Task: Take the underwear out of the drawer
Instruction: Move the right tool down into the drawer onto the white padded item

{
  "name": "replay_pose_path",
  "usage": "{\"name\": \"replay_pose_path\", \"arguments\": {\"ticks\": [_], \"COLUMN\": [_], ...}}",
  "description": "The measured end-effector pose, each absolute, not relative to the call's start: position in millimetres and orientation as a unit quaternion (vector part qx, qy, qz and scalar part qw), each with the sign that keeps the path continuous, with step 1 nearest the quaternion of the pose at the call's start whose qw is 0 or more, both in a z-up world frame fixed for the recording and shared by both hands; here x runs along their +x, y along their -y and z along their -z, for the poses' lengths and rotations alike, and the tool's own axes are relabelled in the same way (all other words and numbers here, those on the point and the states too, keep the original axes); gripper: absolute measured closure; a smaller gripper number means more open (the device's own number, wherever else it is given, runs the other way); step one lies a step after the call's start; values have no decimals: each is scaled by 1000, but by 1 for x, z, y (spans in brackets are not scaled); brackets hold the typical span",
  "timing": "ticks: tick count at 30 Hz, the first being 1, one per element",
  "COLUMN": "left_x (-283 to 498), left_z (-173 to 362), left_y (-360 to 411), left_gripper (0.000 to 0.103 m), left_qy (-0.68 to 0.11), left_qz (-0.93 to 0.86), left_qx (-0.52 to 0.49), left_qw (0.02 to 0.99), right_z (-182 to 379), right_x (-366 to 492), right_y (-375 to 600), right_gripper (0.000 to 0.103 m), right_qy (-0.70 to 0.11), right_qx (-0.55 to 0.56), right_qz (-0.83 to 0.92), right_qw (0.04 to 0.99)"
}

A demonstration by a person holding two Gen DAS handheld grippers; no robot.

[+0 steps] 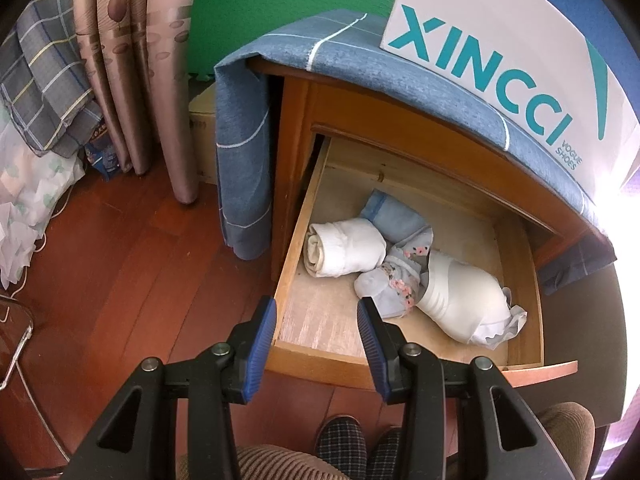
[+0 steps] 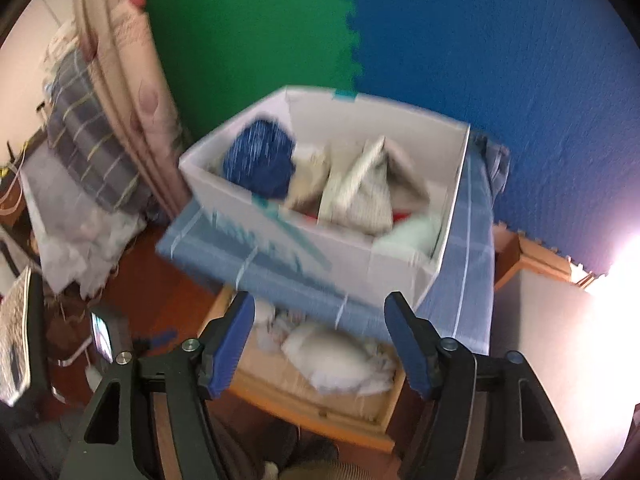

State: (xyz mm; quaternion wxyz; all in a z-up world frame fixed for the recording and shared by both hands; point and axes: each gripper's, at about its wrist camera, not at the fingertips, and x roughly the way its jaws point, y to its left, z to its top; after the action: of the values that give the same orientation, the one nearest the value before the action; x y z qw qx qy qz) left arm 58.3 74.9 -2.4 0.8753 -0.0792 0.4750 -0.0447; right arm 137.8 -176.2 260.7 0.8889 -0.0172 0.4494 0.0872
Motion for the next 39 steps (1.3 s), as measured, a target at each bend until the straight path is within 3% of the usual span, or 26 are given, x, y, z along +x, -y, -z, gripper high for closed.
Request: {"name": "replay_pose_path", "arguments": {"ticks": [15, 19, 29, 39], "left_x": [62, 62, 65, 67], "left_z": [5, 6, 10, 13], "left_y": [-76, -77, -78, -79], "left_gripper": [60, 60, 60, 60], "left_qy": [-481, -481, -487, -492], "left_qz": [46, 47, 50, 52], "left_qx": [-93, -98, -104, -108], "left_qw": [870, 870, 866, 862], "right_z": [-105, -78, -19, 27], "right_x": [139, 152, 183, 217], "right_y": [143, 139, 119, 109], "right_gripper": [31, 24, 19, 14], "right_qy": [-581, -592, -623, -648], "right_qx": [-66, -93, -179, -191], "right_qz": [-124, -123, -139, -133], "right_qw": [802, 791, 748, 725]}}
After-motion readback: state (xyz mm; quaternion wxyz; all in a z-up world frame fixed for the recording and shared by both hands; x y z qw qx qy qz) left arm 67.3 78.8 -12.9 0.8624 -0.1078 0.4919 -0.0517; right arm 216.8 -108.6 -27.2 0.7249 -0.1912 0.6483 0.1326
